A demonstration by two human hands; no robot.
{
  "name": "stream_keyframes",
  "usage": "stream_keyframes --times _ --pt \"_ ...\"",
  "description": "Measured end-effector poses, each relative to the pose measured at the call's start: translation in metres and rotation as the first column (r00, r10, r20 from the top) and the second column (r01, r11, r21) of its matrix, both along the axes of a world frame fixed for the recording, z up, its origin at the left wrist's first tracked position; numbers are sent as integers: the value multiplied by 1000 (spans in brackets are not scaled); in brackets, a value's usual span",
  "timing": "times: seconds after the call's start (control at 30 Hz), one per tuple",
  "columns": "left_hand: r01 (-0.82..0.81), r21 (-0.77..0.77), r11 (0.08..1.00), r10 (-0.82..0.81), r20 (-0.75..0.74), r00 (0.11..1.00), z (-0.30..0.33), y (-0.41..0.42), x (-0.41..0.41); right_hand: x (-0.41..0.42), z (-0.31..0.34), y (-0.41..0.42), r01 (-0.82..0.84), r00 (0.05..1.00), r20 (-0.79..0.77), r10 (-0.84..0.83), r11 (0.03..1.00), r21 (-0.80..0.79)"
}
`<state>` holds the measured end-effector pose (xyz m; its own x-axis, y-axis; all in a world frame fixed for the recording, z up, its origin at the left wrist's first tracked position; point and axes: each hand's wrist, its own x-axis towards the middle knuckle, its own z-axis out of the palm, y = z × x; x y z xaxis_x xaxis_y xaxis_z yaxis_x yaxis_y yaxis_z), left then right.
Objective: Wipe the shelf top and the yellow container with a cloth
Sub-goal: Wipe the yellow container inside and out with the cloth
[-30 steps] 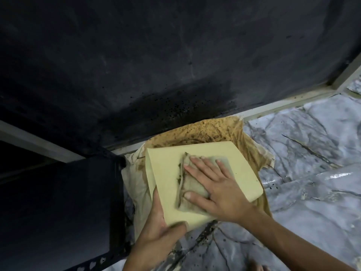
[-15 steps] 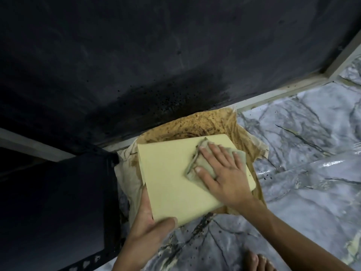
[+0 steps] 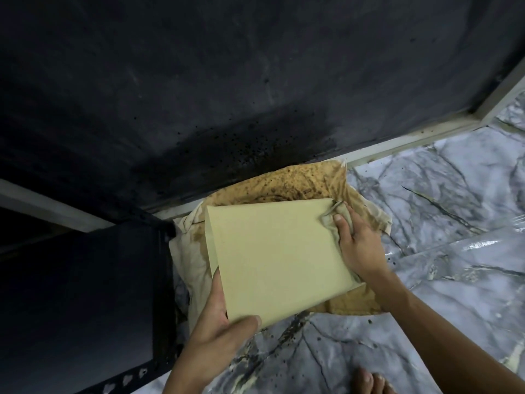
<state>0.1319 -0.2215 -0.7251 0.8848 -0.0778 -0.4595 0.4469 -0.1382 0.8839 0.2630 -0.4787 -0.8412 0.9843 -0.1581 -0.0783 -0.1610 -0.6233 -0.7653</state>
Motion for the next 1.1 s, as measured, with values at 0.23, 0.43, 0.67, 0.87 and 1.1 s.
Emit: stream_keyframes --times 0.23,0.43,0.67,0.87,1.1 --pt "19 6 1000 -19 29 999 5 -2 2 15 -11 -30 195 980 -36 -195 981 12" --pt "9 0 1000 -9 -2 1000 5 -3 0 -28 61 10 -128 980 156 122 991 32" --pt "39 27 999 -41 58 998 10 -7 3 -58 75 122 -626 704 282 652 757 -188" --pt "32 60 998 -35 60 998 2 1 -3 -16 60 141 -582 751 205 627 776 -243" --pt "-4 -15 1000 5 26 1000 0 0 -10 39 34 98 -355 923 93 373 921 -162"
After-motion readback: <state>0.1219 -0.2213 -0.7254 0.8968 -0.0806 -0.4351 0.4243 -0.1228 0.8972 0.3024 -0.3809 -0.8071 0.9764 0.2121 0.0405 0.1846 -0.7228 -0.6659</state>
